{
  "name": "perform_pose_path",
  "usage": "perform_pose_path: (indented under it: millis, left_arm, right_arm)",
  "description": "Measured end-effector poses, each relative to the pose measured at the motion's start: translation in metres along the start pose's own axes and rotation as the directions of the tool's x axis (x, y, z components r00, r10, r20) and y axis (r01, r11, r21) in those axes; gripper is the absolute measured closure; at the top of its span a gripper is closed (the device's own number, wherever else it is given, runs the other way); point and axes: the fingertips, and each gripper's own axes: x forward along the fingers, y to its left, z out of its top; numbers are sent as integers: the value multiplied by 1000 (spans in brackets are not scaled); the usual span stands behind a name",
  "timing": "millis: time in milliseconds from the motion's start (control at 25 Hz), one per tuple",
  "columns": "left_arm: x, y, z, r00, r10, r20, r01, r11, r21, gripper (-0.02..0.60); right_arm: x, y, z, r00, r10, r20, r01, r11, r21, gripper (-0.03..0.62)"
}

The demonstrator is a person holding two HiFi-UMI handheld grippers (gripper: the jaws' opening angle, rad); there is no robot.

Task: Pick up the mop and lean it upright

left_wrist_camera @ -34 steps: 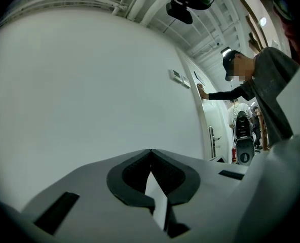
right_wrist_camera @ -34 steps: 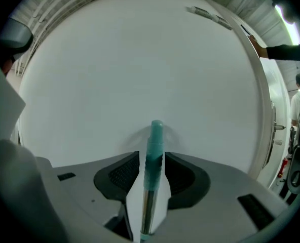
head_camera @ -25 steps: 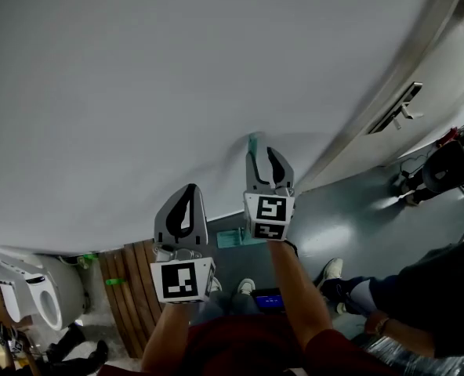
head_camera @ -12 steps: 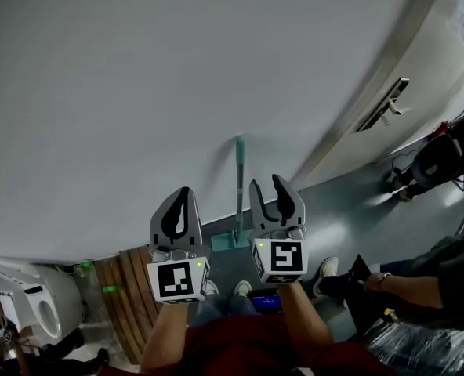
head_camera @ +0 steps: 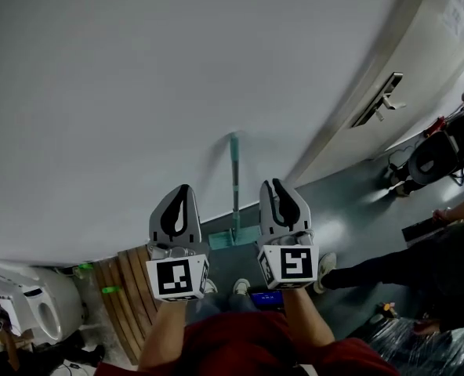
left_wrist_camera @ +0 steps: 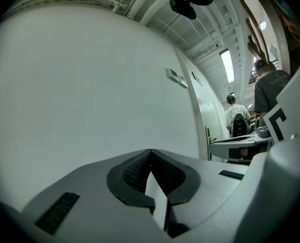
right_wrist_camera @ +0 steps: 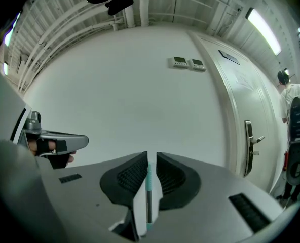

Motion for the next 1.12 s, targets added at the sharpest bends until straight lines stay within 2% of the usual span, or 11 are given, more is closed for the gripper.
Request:
perform_pose_path:
  millis: [160, 520, 1120]
  left_arm:
    - [0, -4, 4, 1000, -12, 4, 12, 1000, 4, 568]
    - [4, -15, 10, 999, -40, 24, 40, 999, 2, 568]
    - [2, -17, 15, 998, -58, 38, 59, 998, -2, 569]
  right_arm:
    - [-7, 0, 14, 999, 29, 36, -30, 999, 15, 576]
    - [-16, -2, 38, 997, 41, 65, -40, 999, -11, 577]
    - [-18, -7, 34, 999, 3, 50, -2, 1000, -8, 577]
